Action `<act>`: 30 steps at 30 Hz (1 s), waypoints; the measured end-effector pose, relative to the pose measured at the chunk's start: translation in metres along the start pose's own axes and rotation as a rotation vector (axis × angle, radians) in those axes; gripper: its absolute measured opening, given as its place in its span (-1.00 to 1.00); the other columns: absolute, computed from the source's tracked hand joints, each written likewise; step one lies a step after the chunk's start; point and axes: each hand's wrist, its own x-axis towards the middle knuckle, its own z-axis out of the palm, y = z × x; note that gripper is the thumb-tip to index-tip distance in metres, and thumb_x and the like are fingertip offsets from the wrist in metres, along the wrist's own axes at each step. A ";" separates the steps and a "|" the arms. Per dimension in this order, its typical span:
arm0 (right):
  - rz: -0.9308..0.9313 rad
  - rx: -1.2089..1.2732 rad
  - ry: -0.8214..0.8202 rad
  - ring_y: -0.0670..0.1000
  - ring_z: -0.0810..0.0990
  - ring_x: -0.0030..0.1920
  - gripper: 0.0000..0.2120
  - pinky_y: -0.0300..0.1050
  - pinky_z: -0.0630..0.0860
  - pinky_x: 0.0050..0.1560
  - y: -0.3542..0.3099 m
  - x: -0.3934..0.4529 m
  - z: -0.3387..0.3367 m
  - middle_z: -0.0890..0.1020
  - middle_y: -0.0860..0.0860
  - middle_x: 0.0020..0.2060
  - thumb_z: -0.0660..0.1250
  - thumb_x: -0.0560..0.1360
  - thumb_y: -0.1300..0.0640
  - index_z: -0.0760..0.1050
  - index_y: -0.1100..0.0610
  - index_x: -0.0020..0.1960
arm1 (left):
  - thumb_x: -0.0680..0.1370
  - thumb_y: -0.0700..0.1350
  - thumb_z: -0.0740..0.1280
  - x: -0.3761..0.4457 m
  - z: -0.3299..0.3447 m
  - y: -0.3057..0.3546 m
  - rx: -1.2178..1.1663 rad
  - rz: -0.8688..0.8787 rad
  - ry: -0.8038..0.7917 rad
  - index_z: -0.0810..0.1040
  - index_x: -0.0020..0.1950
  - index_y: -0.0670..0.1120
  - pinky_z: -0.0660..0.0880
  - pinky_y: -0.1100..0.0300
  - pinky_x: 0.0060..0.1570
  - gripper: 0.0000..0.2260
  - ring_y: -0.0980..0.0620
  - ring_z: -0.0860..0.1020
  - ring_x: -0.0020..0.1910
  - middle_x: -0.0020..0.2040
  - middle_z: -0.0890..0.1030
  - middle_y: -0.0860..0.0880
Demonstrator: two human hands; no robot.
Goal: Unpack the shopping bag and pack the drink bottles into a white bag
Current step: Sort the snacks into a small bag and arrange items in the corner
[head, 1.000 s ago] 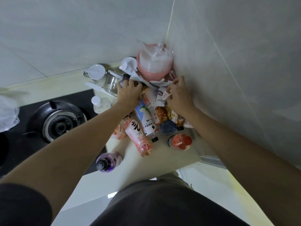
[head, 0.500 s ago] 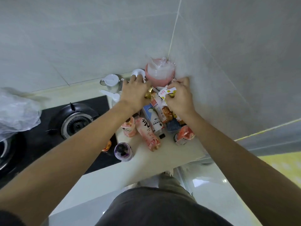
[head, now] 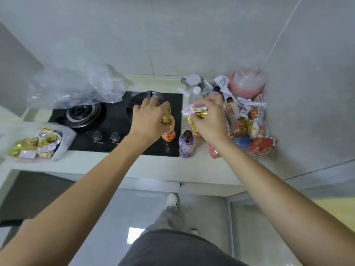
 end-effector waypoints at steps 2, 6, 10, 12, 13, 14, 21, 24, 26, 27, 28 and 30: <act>-0.030 0.022 -0.064 -0.17 0.39 0.10 -0.78 -0.55 0.30 0.12 -0.021 -0.021 0.026 0.39 -0.05 0.19 0.52 0.43 0.24 0.64 0.10 0.06 | 0.40 0.00 0.51 -0.040 -0.003 -0.025 0.017 -0.096 -0.037 0.52 0.27 0.03 0.44 -0.14 0.12 -0.55 -0.18 0.45 0.19 0.17 0.50 -0.10; -0.091 0.085 -0.200 -0.23 0.39 0.04 -0.78 -0.62 0.27 -0.03 -0.074 -0.064 0.090 0.38 -0.08 0.16 0.50 0.41 0.27 0.65 0.09 0.03 | 0.41 0.00 0.50 -0.119 -0.012 -0.089 0.033 -0.284 -0.044 0.51 0.22 0.04 0.39 -0.07 0.06 -0.59 -0.15 0.44 0.15 0.12 0.47 -0.07; -0.199 0.123 -0.359 -0.24 0.38 0.02 -0.78 -0.54 0.34 0.07 -0.140 -0.097 0.147 0.36 -0.08 0.15 0.51 0.43 0.27 0.64 0.12 0.06 | 0.41 0.00 0.51 -0.190 -0.021 -0.162 0.017 -0.461 -0.026 0.50 0.23 0.03 0.37 -0.08 0.09 -0.58 -0.17 0.43 0.19 0.13 0.47 -0.08; -0.232 0.126 -0.418 -0.20 0.43 0.02 -0.79 -0.33 0.42 0.15 -0.172 -0.111 0.178 0.35 -0.10 0.14 0.52 0.44 0.24 0.64 0.09 0.05 | 0.41 0.02 0.50 -0.223 -0.023 -0.200 0.012 -0.532 -0.029 0.49 0.24 0.04 0.36 -0.06 0.07 -0.57 -0.16 0.42 0.19 0.14 0.46 -0.07; -0.242 0.120 -0.445 -0.18 0.45 0.03 -0.79 -0.26 0.44 0.17 -0.187 -0.117 0.194 0.35 -0.11 0.14 0.53 0.44 0.23 0.63 0.08 0.05 | 0.41 0.02 0.50 -0.239 -0.022 -0.219 0.007 -0.560 -0.029 0.48 0.24 0.04 0.35 -0.06 0.06 -0.57 -0.16 0.42 0.18 0.14 0.46 -0.07; -0.251 0.115 -0.471 -0.14 0.47 0.04 -0.78 -0.22 0.45 0.20 -0.201 -0.123 0.212 0.34 -0.12 0.14 0.54 0.44 0.22 0.63 0.08 0.06 | 0.42 0.03 0.50 -0.253 -0.022 -0.238 0.002 -0.585 -0.030 0.48 0.24 0.04 0.36 -0.06 0.06 -0.57 -0.15 0.42 0.17 0.14 0.46 -0.07; -0.245 0.129 -0.532 -0.22 0.45 -0.02 -0.78 -0.44 0.40 0.12 -0.281 -0.155 0.345 0.38 -0.04 0.17 0.58 0.44 0.20 0.64 0.11 0.05 | 0.43 0.09 0.48 -0.323 -0.012 -0.379 -0.043 -0.663 -0.062 0.48 0.23 0.05 0.24 0.04 -0.04 -0.58 -0.11 0.40 0.15 0.11 0.46 -0.04; -0.197 0.111 -0.563 -0.15 0.48 0.02 -0.78 -0.31 0.44 0.16 -0.299 -0.160 0.389 0.39 -0.02 0.17 0.58 0.44 0.20 0.64 0.09 0.05 | 0.43 0.09 0.48 -0.327 -0.008 -0.426 -0.056 -0.641 -0.091 0.49 0.25 0.03 0.26 0.05 -0.05 -0.55 -0.12 0.42 0.13 0.08 0.45 -0.04; -0.158 0.098 -0.580 -0.13 0.48 0.04 -0.78 -0.29 0.43 0.15 -0.306 -0.156 0.410 0.38 -0.04 0.16 0.58 0.45 0.20 0.64 0.08 0.06 | 0.42 0.10 0.48 -0.319 -0.004 -0.453 -0.072 -0.635 -0.119 0.49 0.27 0.04 0.32 0.04 -0.03 -0.54 -0.13 0.43 0.14 0.08 0.46 -0.05; -0.147 0.089 -0.586 -0.13 0.47 0.05 -0.78 -0.33 0.40 0.14 -0.309 -0.152 0.419 0.37 -0.05 0.16 0.57 0.45 0.20 0.63 0.08 0.06 | 0.42 0.10 0.47 -0.313 0.000 -0.465 -0.076 -0.629 -0.133 0.49 0.26 0.04 0.35 0.03 -0.02 -0.55 -0.13 0.43 0.14 0.08 0.47 -0.05; -0.138 0.081 -0.590 -0.13 0.47 0.05 -0.78 -0.36 0.37 0.12 -0.311 -0.146 0.429 0.36 -0.05 0.16 0.56 0.46 0.21 0.63 0.09 0.07 | 0.41 0.10 0.47 -0.304 0.004 -0.476 -0.081 -0.623 -0.139 0.50 0.24 0.03 0.37 0.02 -0.01 -0.56 -0.13 0.43 0.13 0.05 0.47 -0.05; -0.111 0.069 -0.601 -0.12 0.46 0.05 -0.78 -0.38 0.32 0.10 -0.314 -0.128 0.450 0.35 -0.05 0.17 0.55 0.47 0.22 0.63 0.11 0.09 | 0.40 0.08 0.47 -0.284 0.014 -0.496 -0.109 -0.618 -0.136 0.51 0.20 0.02 0.39 0.01 -0.02 -0.59 -0.13 0.44 0.11 0.01 0.45 -0.03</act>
